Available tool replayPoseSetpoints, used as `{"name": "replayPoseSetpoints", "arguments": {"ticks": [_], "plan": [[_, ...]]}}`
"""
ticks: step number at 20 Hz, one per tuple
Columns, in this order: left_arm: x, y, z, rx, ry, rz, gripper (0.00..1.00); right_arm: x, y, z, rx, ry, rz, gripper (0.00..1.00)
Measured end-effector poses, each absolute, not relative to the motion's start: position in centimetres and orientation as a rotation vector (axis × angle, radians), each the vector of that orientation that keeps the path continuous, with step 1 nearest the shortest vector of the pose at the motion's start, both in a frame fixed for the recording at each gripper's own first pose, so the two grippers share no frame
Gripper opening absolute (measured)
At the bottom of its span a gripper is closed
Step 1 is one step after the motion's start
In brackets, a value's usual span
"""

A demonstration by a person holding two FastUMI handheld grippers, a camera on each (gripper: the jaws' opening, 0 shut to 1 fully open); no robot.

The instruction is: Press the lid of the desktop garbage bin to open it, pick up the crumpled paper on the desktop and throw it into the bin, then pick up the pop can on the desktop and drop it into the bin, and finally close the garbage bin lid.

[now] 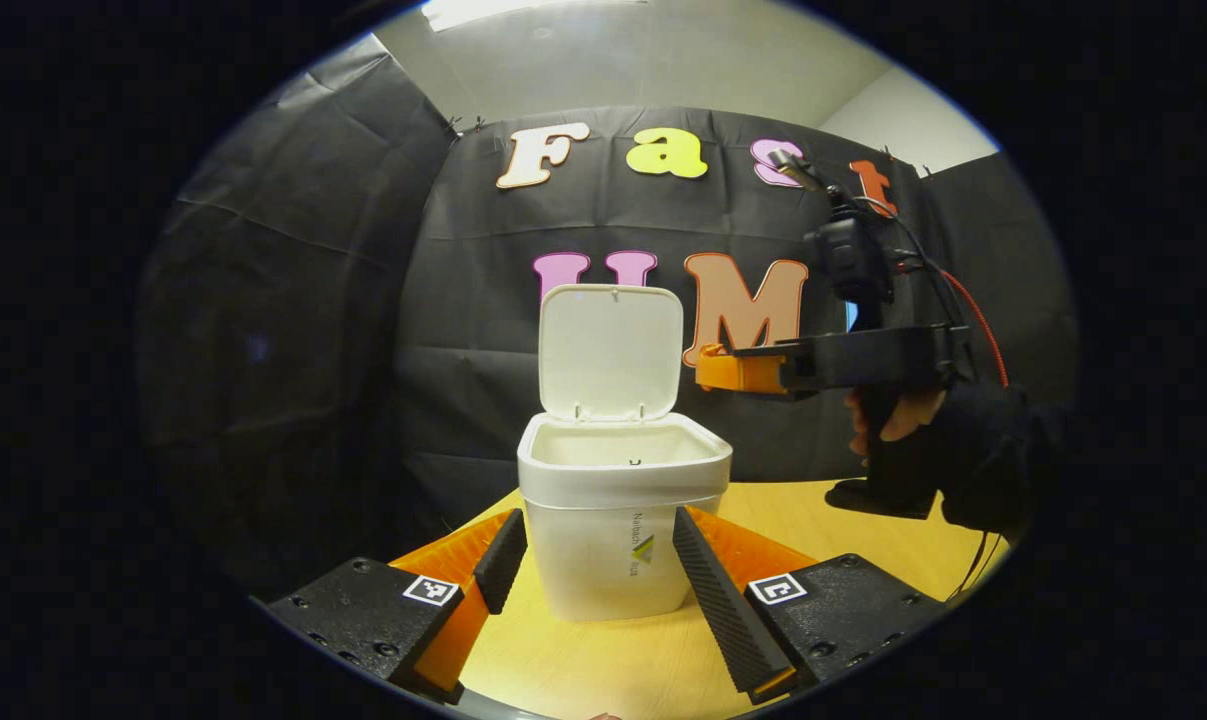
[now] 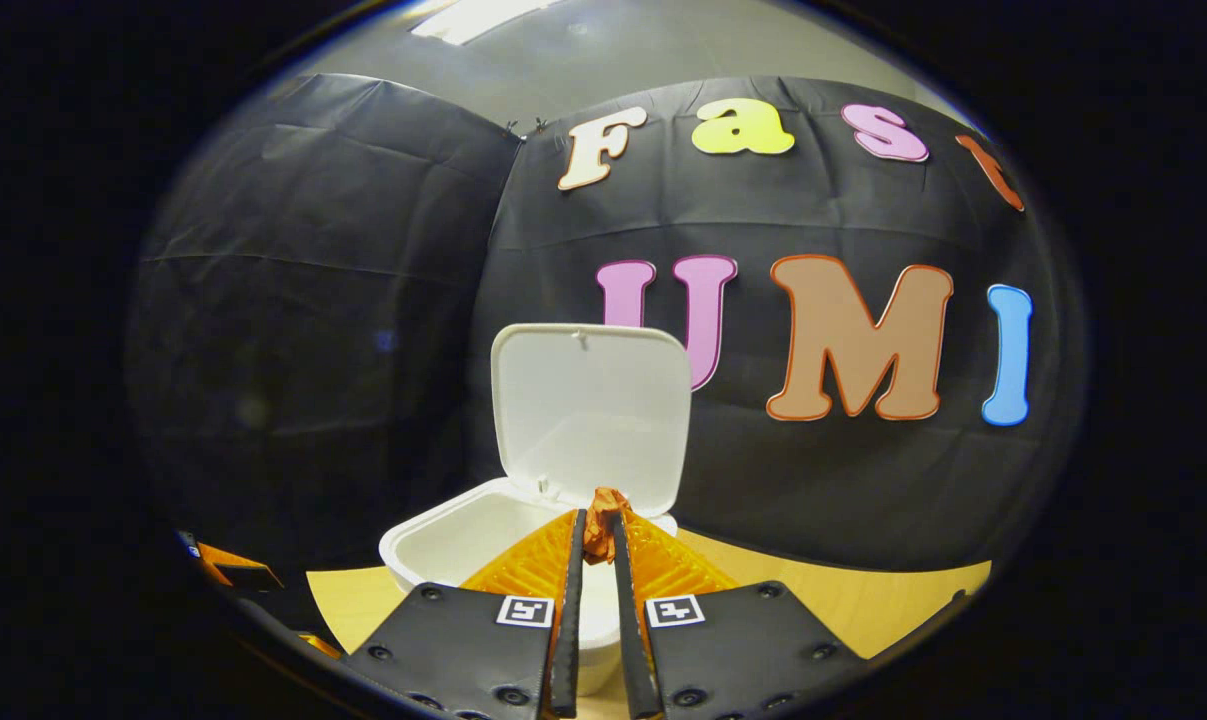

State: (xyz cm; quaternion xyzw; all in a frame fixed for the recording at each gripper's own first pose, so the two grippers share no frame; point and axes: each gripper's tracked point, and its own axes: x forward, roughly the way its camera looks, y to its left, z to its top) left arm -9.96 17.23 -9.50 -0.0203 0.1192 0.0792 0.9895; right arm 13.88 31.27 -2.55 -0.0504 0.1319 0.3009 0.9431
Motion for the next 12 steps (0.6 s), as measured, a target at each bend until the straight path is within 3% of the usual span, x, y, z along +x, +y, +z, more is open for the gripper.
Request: {"name": "replayPoseSetpoints", "arguments": {"ticks": [2,3,6,7,12], "plan": [[-10.0,18.0,-9.8,-0.043,0.245,0.166,0.89,14.1,32.6,-4.3,-0.122,0.317,0.621,0.2],[-10.1,18.2,-9.9,-0.042,0.248,0.17,0.89,14.2,32.9,-5.0,-0.134,0.333,0.618,0.25],[-9.9,18.7,-10.2,-0.042,0.25,0.175,0.89,13.8,33.8,-5.4,-0.135,0.338,0.62,0.75],[-9.7,18.7,-10.3,-0.044,0.25,0.175,0.89,13.9,33.9,-5.1,-0.135,0.328,0.621,0.8],[-8.8,17.5,-10.4,-0.048,0.247,0.151,0.89,13.4,31.8,-2.5,-0.131,0.253,0.599,0.82]]}}
